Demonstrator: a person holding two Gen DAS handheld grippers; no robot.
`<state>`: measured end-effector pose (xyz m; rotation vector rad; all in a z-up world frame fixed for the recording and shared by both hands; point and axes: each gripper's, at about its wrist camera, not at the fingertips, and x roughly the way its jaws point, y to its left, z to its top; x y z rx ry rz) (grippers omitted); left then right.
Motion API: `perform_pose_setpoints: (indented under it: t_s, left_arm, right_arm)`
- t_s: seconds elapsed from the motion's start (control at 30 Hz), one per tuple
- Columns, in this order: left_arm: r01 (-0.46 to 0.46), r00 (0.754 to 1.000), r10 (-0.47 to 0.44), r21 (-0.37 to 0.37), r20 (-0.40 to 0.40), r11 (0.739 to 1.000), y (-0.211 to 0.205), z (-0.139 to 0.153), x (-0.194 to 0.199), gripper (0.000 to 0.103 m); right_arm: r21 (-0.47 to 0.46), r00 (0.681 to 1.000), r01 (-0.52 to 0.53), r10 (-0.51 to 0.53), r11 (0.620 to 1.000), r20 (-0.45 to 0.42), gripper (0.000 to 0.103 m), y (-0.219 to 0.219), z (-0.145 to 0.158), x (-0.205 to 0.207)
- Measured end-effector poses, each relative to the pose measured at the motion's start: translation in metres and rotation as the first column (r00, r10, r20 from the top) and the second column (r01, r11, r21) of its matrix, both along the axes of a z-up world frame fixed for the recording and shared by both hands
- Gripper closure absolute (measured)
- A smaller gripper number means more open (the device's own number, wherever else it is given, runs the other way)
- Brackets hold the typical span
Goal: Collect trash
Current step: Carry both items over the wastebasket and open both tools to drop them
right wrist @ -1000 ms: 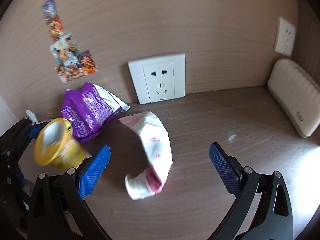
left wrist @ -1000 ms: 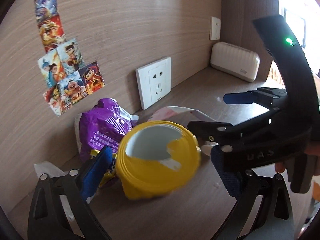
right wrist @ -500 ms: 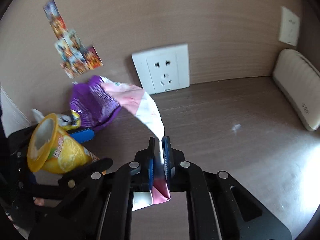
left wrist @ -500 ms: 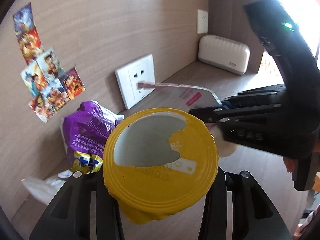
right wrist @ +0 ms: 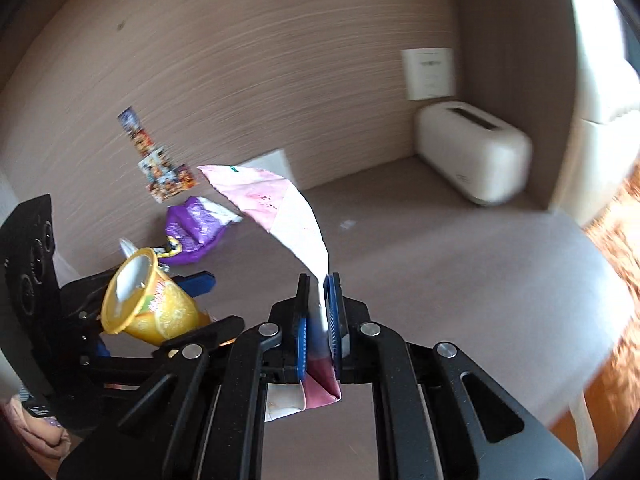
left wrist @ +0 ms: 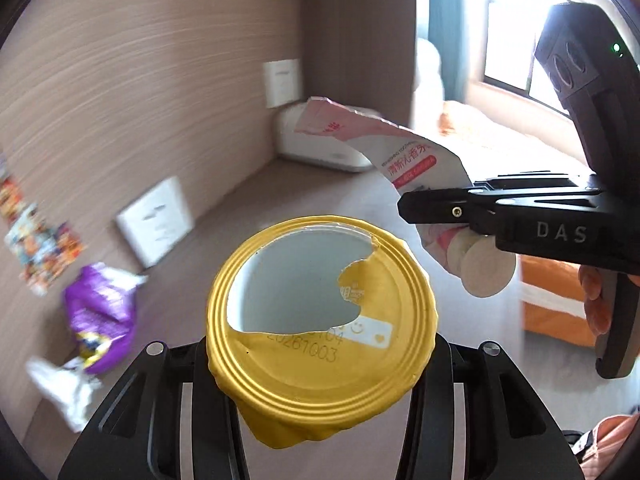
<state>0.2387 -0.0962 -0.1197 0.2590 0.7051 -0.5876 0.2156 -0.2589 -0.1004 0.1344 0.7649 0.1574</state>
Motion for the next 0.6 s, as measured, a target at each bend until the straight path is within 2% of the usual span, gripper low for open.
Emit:
perform_pose_setpoints:
  t_s: [0.13, 0.23, 0.43, 0.6]
  left_arm:
    - [0.115, 0.993, -0.115, -0.006, -0.007, 0.993, -0.048, -0.003, -0.015, 0.061]
    - [0.199, 0.98, -0.2, -0.018, -0.019, 0.98, -0.084, -0.005, -0.03, 0.061]
    - [0.35, 0.935, -0.351, -0.038, -0.05, 0.936, -0.15, -0.014, -0.065, 0.061]
    - [0.454, 0.888, -0.455, -0.036, -0.063, 0.89, -0.196, -0.023, -0.101, 0.061]
  right_arm:
    - [0.002, 0.995, 0.099, -0.099, 0.995, -0.01, 0.093, -0.04, 0.004, -0.037]
    - [0.001, 0.984, 0.179, -0.179, 0.984, -0.022, 0.092, -0.068, 0.003, -0.069]
    - [-0.012, 0.946, 0.32, -0.321, 0.947, -0.047, 0.092, -0.115, 0.001, -0.133]
    - [-0.01, 0.906, 0.416, -0.415, 0.909, -0.078, 0.092, -0.147, -0.006, -0.18]
